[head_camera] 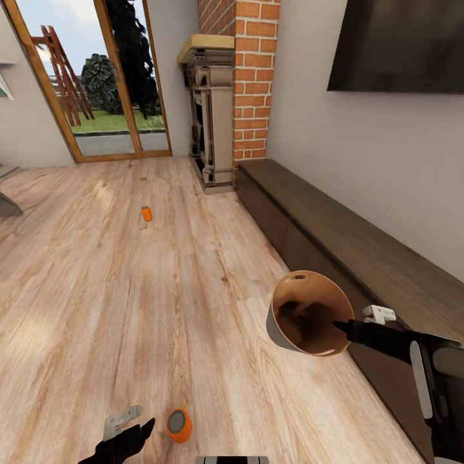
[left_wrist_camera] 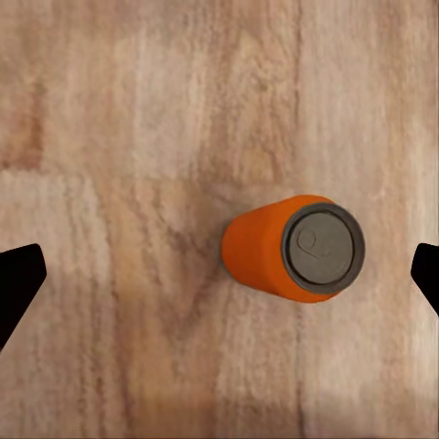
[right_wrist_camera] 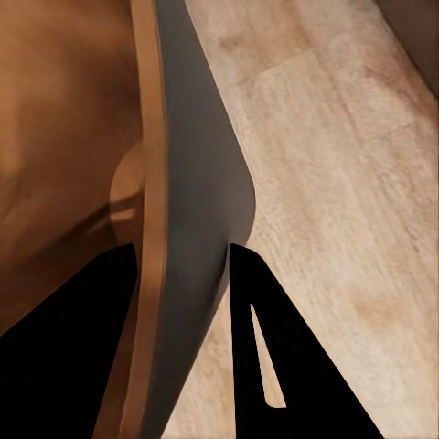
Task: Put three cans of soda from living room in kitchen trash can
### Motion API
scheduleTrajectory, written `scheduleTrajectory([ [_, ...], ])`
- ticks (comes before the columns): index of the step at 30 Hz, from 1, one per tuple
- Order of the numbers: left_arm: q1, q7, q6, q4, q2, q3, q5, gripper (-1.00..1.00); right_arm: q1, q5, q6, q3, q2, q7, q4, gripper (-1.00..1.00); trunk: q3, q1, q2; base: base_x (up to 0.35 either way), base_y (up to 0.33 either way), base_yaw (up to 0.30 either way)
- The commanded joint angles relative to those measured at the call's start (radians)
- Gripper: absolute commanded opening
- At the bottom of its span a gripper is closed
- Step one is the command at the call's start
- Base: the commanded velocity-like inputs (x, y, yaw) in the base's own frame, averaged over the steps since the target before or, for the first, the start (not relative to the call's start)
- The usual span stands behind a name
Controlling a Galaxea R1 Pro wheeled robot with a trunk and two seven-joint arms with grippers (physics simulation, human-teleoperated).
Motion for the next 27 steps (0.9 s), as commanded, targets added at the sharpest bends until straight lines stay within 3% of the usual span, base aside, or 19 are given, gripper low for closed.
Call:
scheduleTrajectory([
  [1, 0.0, 0.0, 0.0, 0.0, 0.0, 0.0, 0.0, 1.0, 0.0, -0.032, 0.008, 0.0, 0.0, 0.002, -0.001, -1.0, 0.0, 0.0, 0.0, 0.044, 0.0, 0.0],
  [21, 0.0, 0.001, 0.0, 0.001, -0.002, 0.0, 0.0, 1.0, 0.0, -0.032, 0.008, 0.002, -0.001, 0.002, -0.001, -1.0, 0.0, 0.0, 0.0, 0.006, 0.0, 0.0],
  [27, 0.0, 0.002, 0.001, 0.004, -0.001, 0.0, 0.0, 1.0, 0.0, -0.032, 0.008, 0.002, -0.001, 0.002, -0.001, -1.0, 0.0, 0.0, 0.0, 0.203, 0.0, 0.0],
])
